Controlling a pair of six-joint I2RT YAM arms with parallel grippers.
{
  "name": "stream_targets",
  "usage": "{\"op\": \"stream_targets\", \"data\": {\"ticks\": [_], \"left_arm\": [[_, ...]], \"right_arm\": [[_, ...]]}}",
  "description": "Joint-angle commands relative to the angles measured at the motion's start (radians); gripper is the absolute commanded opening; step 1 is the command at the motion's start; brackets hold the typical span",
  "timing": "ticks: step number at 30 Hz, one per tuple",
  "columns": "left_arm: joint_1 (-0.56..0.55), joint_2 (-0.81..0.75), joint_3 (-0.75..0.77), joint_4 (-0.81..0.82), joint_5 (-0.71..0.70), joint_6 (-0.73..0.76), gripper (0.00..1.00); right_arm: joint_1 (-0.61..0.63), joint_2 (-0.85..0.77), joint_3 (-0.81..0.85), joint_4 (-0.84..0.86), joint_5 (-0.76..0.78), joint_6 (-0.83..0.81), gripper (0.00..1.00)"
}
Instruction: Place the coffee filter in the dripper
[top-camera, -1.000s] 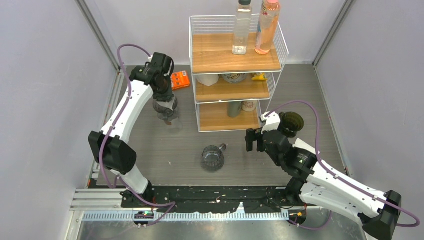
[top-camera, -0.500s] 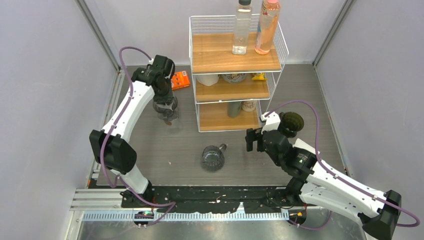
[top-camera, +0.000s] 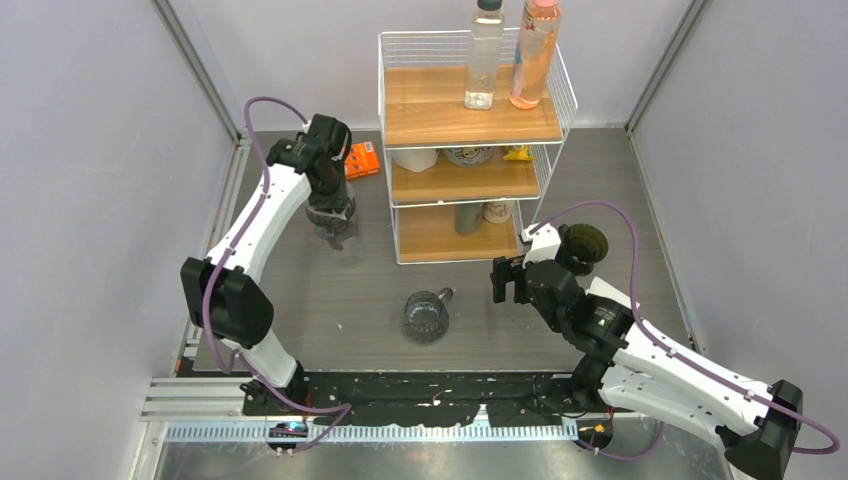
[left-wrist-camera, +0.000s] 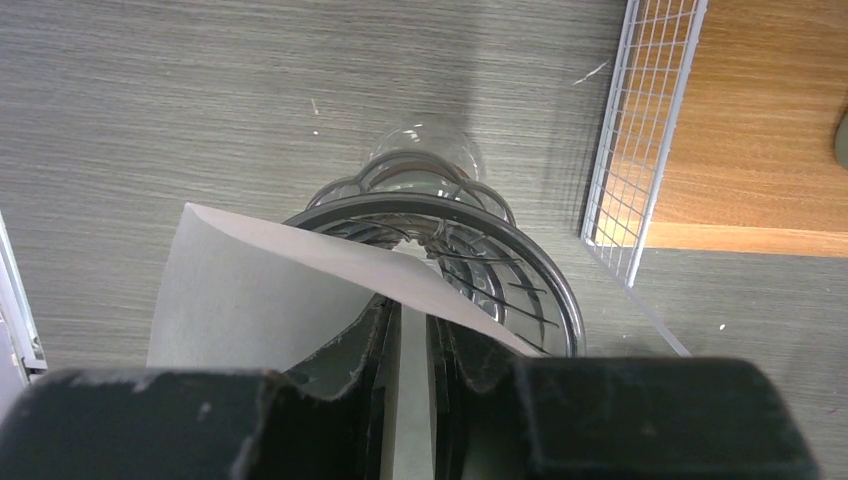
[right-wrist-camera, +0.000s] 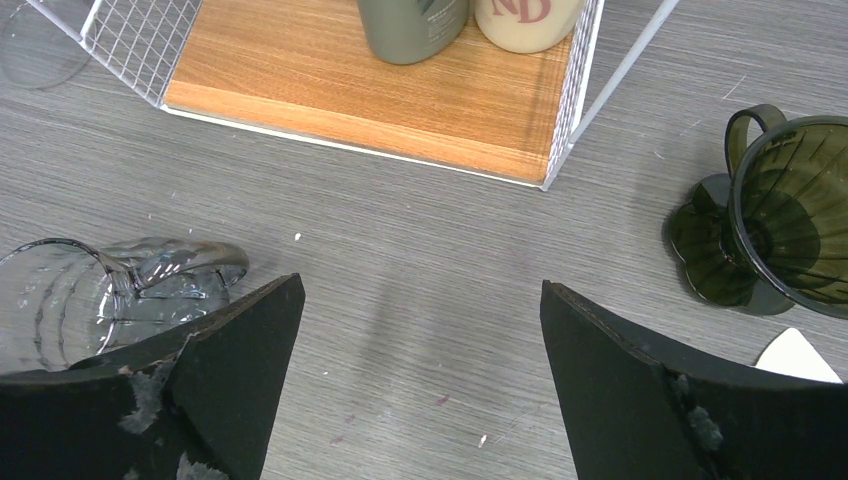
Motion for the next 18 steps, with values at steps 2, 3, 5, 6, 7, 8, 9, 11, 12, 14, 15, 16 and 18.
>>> {"op": "stream_targets", "data": {"ticks": [2, 3, 5, 6, 7, 8, 9, 11, 12, 14, 15, 16, 18], "left_arm": [[0.0, 0.002, -0.018, 0.039, 0.021, 0.03, 0.21], [0.0, 0.004, -0.019, 0.039, 0.022, 0.031, 0.21], [0.0, 0.003, -0.024, 0.035, 0.022, 0.033, 0.21], [0.0, 0.002, -0.028, 0.035, 0.023, 0.034, 0.21], [0.0, -0.001, -0.032, 0.036, 0.024, 0.036, 0.21], [0.0, -0.003, -0.037, 0.038, 0.025, 0.039, 0.23], [0.0, -0.004, -0.041, 0.041, 0.028, 0.041, 0.23], [0.0, -0.005, -0.044, 0.039, 0.031, 0.046, 0.26], [0.0, -0.005, -0.045, 0.038, 0.031, 0.047, 0.27], [0.0, -0.006, -0.043, 0.036, 0.031, 0.047, 0.29], [0.0, -0.008, -0.043, 0.035, 0.033, 0.048, 0.3], [0.0, -0.009, -0.045, 0.034, 0.036, 0.049, 0.31], [0.0, -0.015, -0.046, 0.034, 0.037, 0.049, 0.34]], "right_arm": [[-0.003, 0.005, -0.002, 0.009, 0.037, 0.004, 0.95], [-0.003, 0.007, -0.002, 0.01, 0.039, 0.005, 0.95], [-0.004, 0.009, -0.001, 0.009, 0.039, 0.004, 0.95], [-0.003, 0.01, -0.002, 0.009, 0.038, 0.004, 0.96], [-0.003, 0.011, 0.0, 0.009, 0.038, 0.004, 0.95], [-0.003, 0.011, 0.0, 0.01, 0.038, 0.004, 0.95], [-0.004, 0.011, 0.0, 0.01, 0.038, 0.004, 0.96], [-0.003, 0.011, 0.0, 0.009, 0.035, 0.004, 0.95], [-0.003, 0.011, 0.0, 0.009, 0.035, 0.004, 0.95], [-0.003, 0.011, 0.0, 0.009, 0.035, 0.003, 0.95], [-0.002, 0.012, 0.0, 0.009, 0.036, 0.002, 0.96], [-0.003, 0.012, 0.0, 0.01, 0.036, 0.002, 0.95], [-0.003, 0.014, 0.001, 0.009, 0.036, 0.003, 0.96]]}}
